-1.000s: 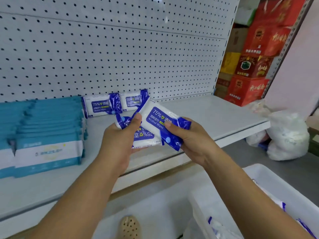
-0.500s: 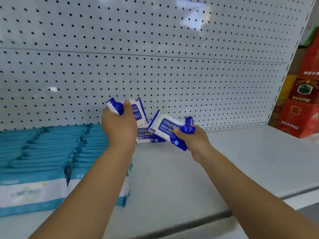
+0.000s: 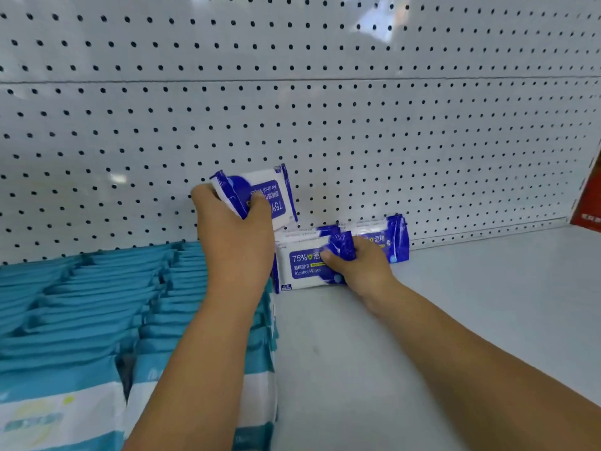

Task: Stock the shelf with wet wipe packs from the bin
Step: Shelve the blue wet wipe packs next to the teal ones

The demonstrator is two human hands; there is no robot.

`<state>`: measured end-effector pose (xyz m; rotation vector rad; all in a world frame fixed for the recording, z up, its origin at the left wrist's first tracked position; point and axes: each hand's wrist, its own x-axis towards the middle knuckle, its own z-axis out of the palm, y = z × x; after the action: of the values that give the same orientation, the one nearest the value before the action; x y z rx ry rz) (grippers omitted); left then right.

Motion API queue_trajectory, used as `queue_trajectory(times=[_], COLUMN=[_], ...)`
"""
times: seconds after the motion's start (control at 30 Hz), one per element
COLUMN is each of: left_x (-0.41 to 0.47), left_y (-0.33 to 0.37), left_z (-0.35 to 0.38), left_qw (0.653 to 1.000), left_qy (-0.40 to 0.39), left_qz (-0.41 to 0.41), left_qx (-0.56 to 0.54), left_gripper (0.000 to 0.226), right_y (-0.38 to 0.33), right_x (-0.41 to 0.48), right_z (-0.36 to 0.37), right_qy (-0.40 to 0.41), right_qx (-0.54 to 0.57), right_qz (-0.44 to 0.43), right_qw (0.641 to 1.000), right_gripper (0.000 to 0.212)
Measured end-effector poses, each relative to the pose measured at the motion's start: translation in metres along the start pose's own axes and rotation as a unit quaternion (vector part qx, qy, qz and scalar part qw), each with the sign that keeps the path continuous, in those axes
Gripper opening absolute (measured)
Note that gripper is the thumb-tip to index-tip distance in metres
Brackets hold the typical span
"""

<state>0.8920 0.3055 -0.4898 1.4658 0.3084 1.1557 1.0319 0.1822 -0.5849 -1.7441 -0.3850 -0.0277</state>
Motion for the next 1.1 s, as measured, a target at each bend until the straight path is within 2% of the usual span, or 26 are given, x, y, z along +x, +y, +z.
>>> queue_trajectory(times=[0.23, 0.33, 0.43, 0.5, 0.57, 0.6, 0.7, 0.73, 0.8, 0.93, 1.1], left_x=[-0.004, -0.006, -0.011, -0.013, -0.014, -0.015, -0.018, -0.019, -0.019, -0.018, -0.019], left_y=[-0.008, -0.007, -0.007, -0.008, -0.007, -0.006, 0.002, 0.004, 0.005, 0.005, 0.007], left_z=[-0.017, -0.017, -0.015, -0.015, -0.016, -0.016, -0.015, -0.015, -0.015, -0.015, -0.016], left_qw=[0.998, 0.996, 0.996, 0.995, 0.994, 0.994, 0.988, 0.986, 0.986, 0.987, 0.979], left_qy=[-0.011, -0.021, -0.043, -0.051, -0.053, -0.053, -0.048, -0.045, -0.044, -0.062, -0.154], left_qz=[-0.057, -0.064, -0.065, -0.067, -0.067, -0.068, -0.085, -0.089, -0.092, -0.105, -0.124], left_qx=[-0.037, -0.051, -0.05, -0.052, -0.064, -0.073, -0.12, -0.13, -0.131, -0.107, -0.057], left_gripper=[0.02, 0.018, 0.018, 0.019, 0.018, 0.017, 0.019, 0.02, 0.021, 0.022, 0.015], right_y=[-0.002, 0.001, -0.008, -0.017, -0.033, -0.044, -0.076, -0.082, -0.085, -0.079, -0.08], right_x=[0.0, 0.003, 0.0, -0.003, -0.012, -0.019, -0.042, -0.047, -0.052, -0.049, -0.044], right_z=[0.01, 0.016, 0.015, 0.012, 0.009, 0.007, 0.006, 0.007, 0.011, 0.005, -0.009], right_qy=[0.05, 0.082, 0.127, 0.168, 0.182, 0.165, 0.016, -0.027, -0.061, -0.049, -0.039], right_qx=[-0.091, -0.179, -0.196, -0.136, -0.035, 0.029, 0.241, 0.27, 0.279, 0.308, 0.378], right_qz=[-0.054, -0.085, -0.092, -0.103, -0.099, -0.082, 0.008, 0.015, -0.012, -0.046, -0.024], right_qw=[0.993, 0.977, 0.968, 0.971, 0.978, 0.983, 0.97, 0.962, 0.958, 0.949, 0.925], right_gripper=[0.033, 0.044, 0.053, 0.051, 0.035, 0.032, 0.055, 0.06, 0.055, 0.035, 0.039])
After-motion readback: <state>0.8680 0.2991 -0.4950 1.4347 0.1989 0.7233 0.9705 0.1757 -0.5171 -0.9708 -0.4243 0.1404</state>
